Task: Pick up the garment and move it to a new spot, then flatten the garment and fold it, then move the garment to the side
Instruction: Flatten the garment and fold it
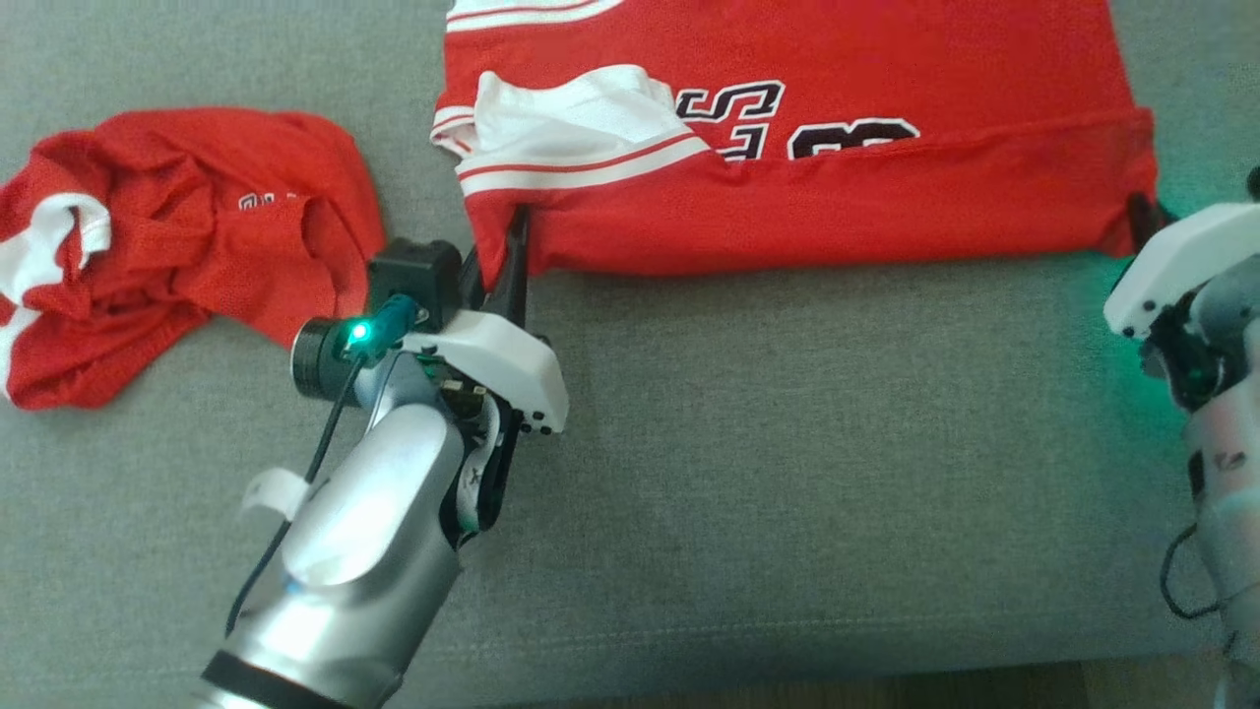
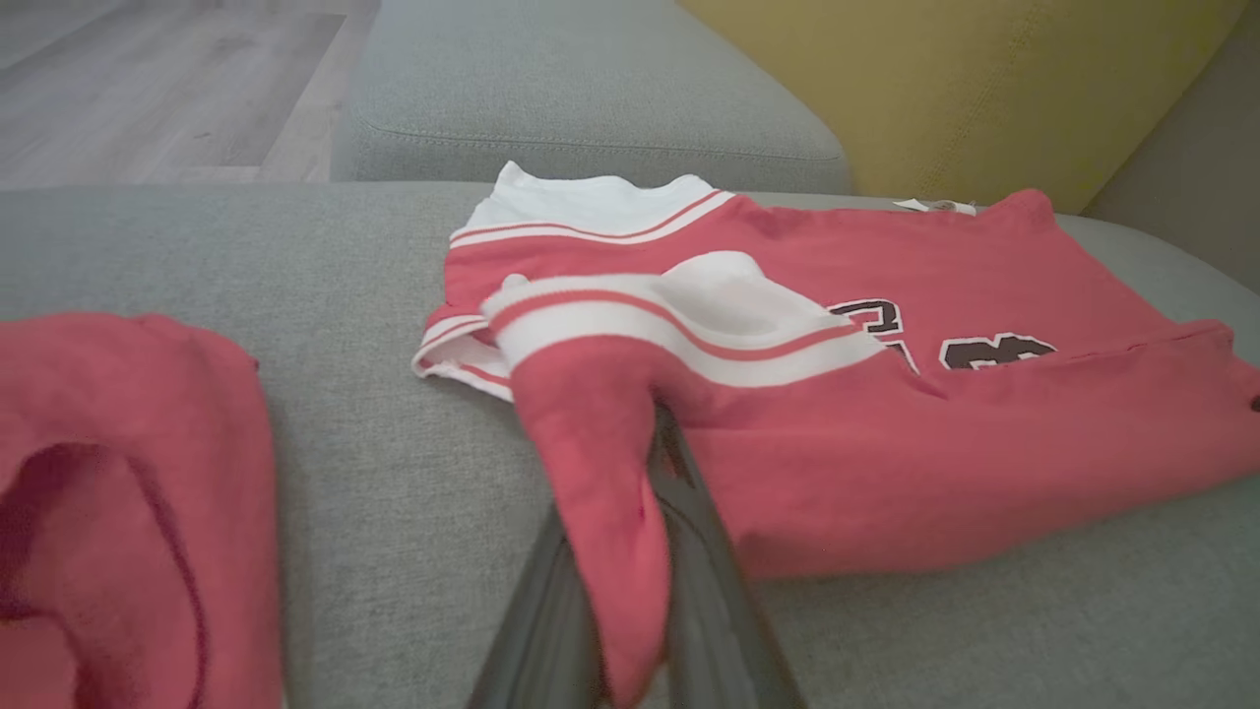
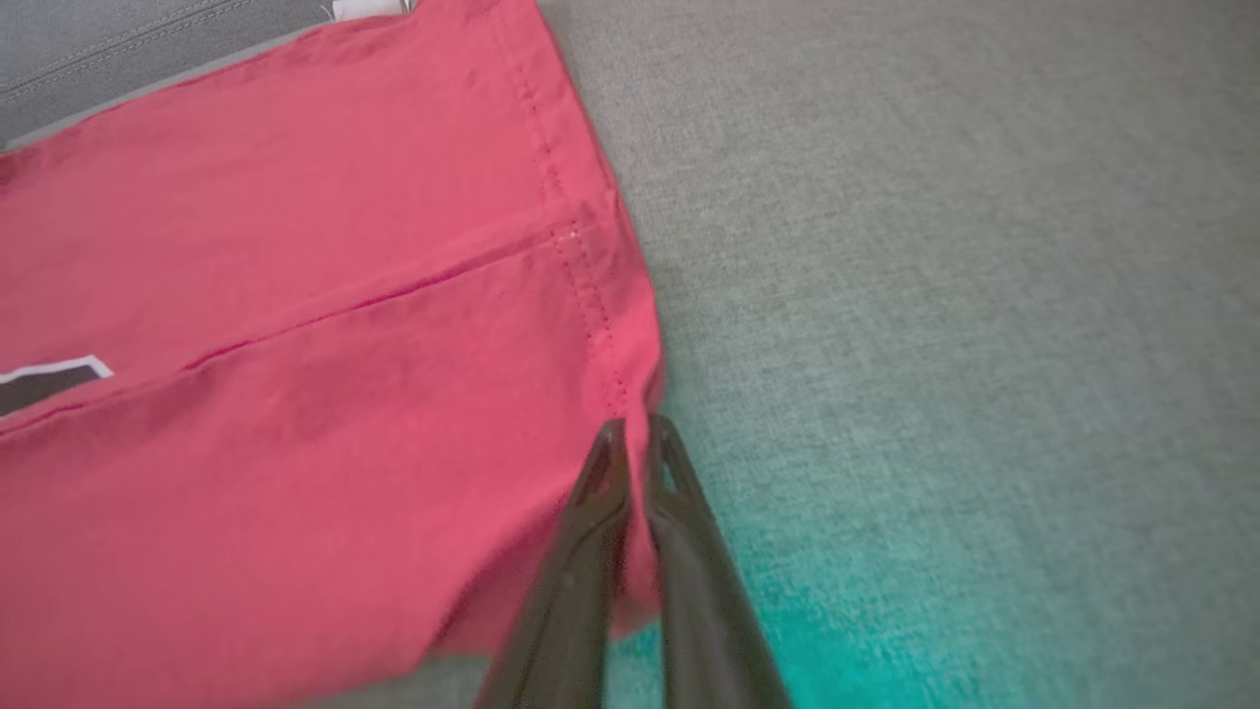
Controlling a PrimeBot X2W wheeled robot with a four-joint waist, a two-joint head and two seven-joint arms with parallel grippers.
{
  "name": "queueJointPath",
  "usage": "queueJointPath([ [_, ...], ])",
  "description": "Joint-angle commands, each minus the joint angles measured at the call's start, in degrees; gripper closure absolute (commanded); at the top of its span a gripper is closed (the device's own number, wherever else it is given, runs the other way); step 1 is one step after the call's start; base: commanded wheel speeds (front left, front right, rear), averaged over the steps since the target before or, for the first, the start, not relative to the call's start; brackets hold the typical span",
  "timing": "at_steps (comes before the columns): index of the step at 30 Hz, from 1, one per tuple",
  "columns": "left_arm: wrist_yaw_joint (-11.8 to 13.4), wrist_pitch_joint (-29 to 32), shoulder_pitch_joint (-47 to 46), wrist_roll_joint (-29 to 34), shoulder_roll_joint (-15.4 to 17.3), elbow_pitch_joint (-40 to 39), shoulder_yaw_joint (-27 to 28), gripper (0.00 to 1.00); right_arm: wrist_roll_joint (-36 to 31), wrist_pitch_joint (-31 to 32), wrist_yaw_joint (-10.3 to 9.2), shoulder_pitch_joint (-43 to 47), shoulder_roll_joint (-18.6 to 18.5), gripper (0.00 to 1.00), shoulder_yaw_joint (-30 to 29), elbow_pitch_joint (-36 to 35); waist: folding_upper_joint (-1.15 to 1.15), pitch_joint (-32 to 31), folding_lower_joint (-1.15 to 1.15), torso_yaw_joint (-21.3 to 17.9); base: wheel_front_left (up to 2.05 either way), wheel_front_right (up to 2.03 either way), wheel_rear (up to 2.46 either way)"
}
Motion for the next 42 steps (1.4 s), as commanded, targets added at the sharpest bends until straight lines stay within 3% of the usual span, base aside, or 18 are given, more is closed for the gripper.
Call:
queueJointPath([
  [1,0.38,0.20,-0.41,0.17,1.81,-1.98,2.26,1.00,0.71,-0.63,0.37,1.22,-1.42,1.00,1.39,-0.80,0.00,-1.32,0.00,-0.46,0.00,0.00,0.00],
  [11,0.69,1.11,4.11,-1.15,4.20,-2.73,2.42,1.00,3.86,1.55,0.37,5.08,-3.47,1.00,5.37,-1.31,0.00,-7.69,0.00,-1.78,0.00,0.00,0.00],
  [22,1.73,3.64,11.38,-2.85,6.51,-6.87,1.68,1.00,7.91,7.93,0.37,12.65,-6.12,1.00,8.27,-7.54,0.00,-14.51,0.00,-2.97,0.00,0.00,0.00],
  [30,1.93,9.70,16.57,-4.40,8.28,-11.04,-0.68,1.00,9.22,12.77,0.37,20.13,-7.59,1.00,6.90,-14.60,0.00,-16.62,0.00,-3.32,0.00,0.00,0.00],
  [38,1.77,15.80,19.42,-5.00,9.51,-12.85,-3.78,1.00,8.60,14.31,0.37,24.96,-6.54,0.99,3.90,-21.52,0.00,-16.30,0.00,-3.73,0.00,0.00,0.00],
  [39,1.88,16.44,19.49,-4.99,9.60,-13.23,-4.04,1.00,8.31,13.87,0.37,25.33,-6.38,0.37,3.15,-22.27,0.00,-16.19,0.00,-3.75,0.00,0.00,0.00],
  [40,2.11,16.75,19.40,-4.81,9.72,-13.72,-4.17,0.43,7.91,13.58,0.37,25.66,-6.20,0.00,2.56,-22.96,0.00,-16.07,0.00,-3.76,0.00,0.00,0.00],
  [41,2.46,16.81,19.14,-4.42,9.93,-14.22,-4.20,0.00,7.55,13.26,0.37,25.85,-5.90,0.00,1.94,-23.67,0.00,-15.95,0.00,-3.81,0.00,0.00,0.00],
  [42,2.69,17.00,18.94,-4.24,10.11,-14.65,-4.19,0.00,7.28,12.86,0.37,25.89,-5.46,0.00,1.23,-24.46,0.00,-15.82,0.00,-3.88,0.00,0.00,0.00],
])
